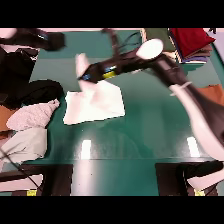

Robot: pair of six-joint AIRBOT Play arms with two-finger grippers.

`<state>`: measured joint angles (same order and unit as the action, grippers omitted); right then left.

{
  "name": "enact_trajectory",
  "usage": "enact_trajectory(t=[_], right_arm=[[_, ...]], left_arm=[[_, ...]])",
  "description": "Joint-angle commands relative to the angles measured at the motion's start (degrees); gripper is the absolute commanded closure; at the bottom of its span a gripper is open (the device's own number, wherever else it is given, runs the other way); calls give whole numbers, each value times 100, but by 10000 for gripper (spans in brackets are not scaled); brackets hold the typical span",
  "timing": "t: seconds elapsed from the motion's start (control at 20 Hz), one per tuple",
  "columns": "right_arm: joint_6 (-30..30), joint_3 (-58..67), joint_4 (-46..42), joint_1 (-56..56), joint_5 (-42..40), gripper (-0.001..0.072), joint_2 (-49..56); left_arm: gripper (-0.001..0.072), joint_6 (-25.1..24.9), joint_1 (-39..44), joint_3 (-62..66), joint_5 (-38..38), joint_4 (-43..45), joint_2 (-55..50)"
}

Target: Fold the shirts.

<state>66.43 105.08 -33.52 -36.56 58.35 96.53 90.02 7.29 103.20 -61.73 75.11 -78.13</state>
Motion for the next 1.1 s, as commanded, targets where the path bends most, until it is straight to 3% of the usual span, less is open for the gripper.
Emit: enact_trajectory(t=[0.0, 0.2, 0.45, 0.5, 0.55, 0.6, 0.8, 1.05], right_arm=[[-144, 920, -28, -780, -586, 327, 1023], [542, 669, -1143, -387, 83, 347, 769], [1025, -1674, -1731, 973, 205, 347, -409], [1060, -2194, -1755, 1303, 203, 329, -568], [1062, -2653, -1742, 1628, 203, 214, -654], [1071, -3005, -1690, 1886, 212, 136, -662], [1049, -3746, -767, 2391, 133, 137, -262], [616, -3755, 564, 1952, -367, 141, 367]], left_arm=[[683, -9, -507, 72, -271, 450, 695], [683, -199, -505, 66, -704, 356, 710], [683, -262, -262, -105, -774, 332, 688], [683, -267, -219, -168, -761, 223, 688], [683, -289, -188, -232, -726, 146, 688], [683, -354, -111, -302, -686, 74, 688], [683, -485, 153, -562, -476, -17, 688], [683, -501, 155, -625, -369, -188, 682]])
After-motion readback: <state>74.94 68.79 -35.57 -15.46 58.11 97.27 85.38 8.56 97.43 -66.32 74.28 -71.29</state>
